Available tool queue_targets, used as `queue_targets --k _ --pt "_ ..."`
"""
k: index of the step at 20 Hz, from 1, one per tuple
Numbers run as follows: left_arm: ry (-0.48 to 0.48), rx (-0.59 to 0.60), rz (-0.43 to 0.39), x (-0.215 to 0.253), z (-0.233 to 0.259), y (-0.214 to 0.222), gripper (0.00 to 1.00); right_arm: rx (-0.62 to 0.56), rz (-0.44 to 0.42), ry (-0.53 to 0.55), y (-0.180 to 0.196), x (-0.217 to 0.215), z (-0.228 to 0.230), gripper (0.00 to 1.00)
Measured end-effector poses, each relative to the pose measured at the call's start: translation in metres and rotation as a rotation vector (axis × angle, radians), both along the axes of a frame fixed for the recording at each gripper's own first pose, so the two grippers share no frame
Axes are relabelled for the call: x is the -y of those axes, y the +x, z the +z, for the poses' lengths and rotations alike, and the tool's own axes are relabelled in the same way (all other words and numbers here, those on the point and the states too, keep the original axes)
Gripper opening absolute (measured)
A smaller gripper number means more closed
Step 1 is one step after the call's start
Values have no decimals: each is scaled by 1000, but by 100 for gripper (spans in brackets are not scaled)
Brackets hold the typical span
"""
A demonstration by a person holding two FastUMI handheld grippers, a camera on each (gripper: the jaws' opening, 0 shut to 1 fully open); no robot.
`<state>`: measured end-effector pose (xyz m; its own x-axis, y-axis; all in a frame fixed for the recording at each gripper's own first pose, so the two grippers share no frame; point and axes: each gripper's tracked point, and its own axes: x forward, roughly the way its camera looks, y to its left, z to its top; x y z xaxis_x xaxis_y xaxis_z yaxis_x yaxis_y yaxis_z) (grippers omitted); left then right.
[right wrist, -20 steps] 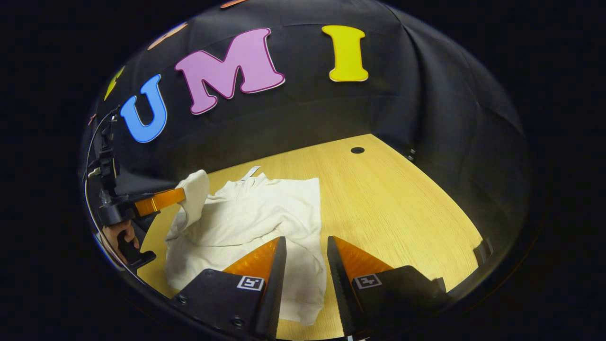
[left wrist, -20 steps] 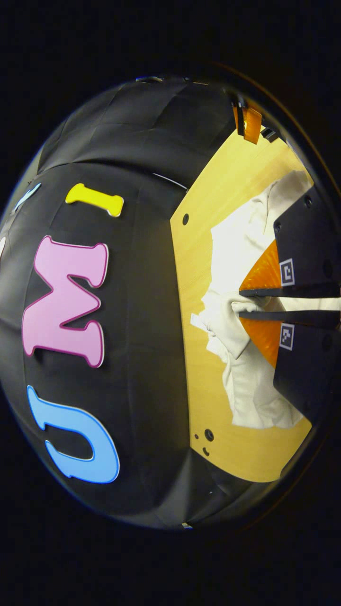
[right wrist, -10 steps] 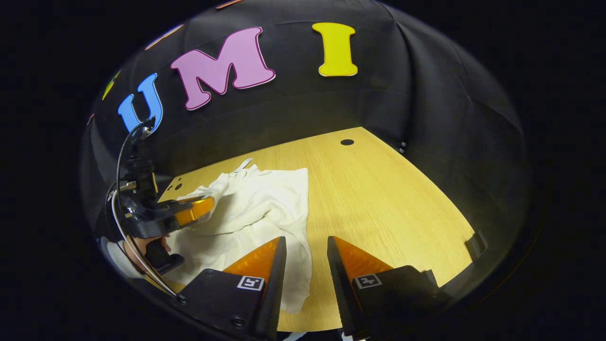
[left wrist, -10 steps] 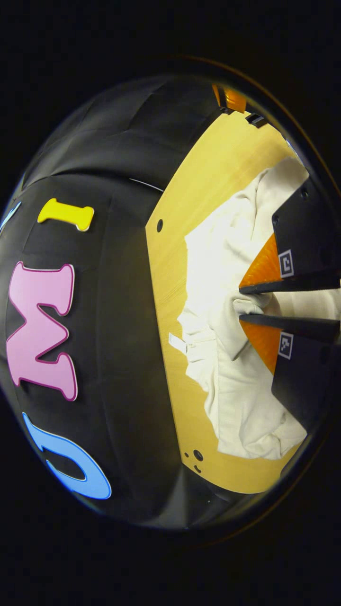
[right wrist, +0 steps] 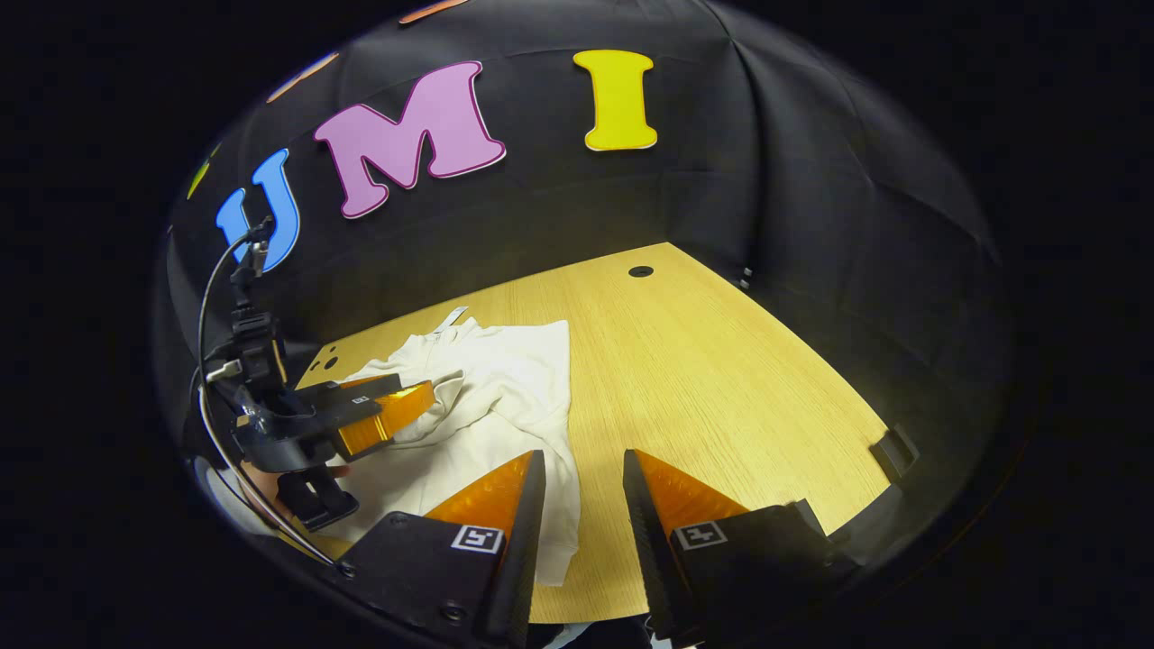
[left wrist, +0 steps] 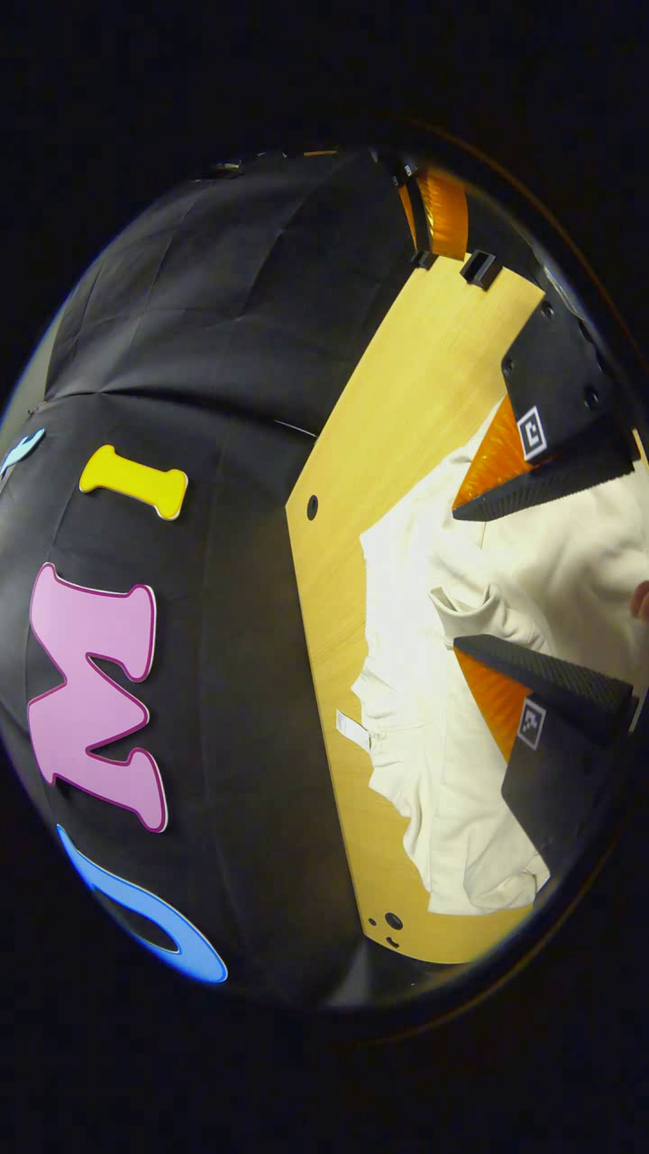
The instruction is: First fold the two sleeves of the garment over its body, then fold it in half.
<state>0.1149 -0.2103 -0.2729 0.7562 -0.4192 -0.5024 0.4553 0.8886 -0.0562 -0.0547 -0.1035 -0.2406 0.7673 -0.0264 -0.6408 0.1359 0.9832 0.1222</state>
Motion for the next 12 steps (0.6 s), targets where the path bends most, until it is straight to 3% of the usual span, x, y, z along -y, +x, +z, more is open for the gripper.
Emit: queue_targets --k 2,6,7,8,9,12 --pt "-16 8 -1 -4 8 -8 87 5 -8 1 0 -3 3 54" --pt "-22 44 -9 -26 30 -24 88 13 -10 -12 0 -10 7 58" --pt "-24 52 -6 -34 36 -28 88 15 -12 -15 0 -11 9 49" --pt "-32 56 1 -43 41 -32 88 18 -15 -15 1 -14 10 50" --pt "-43 55 12 -53 45 -35 88 21 -15 -13 2 -17 11 60" --pt "-76 54 57 -85 58 -45 88 21 -17 -21 1 -25 11 71"
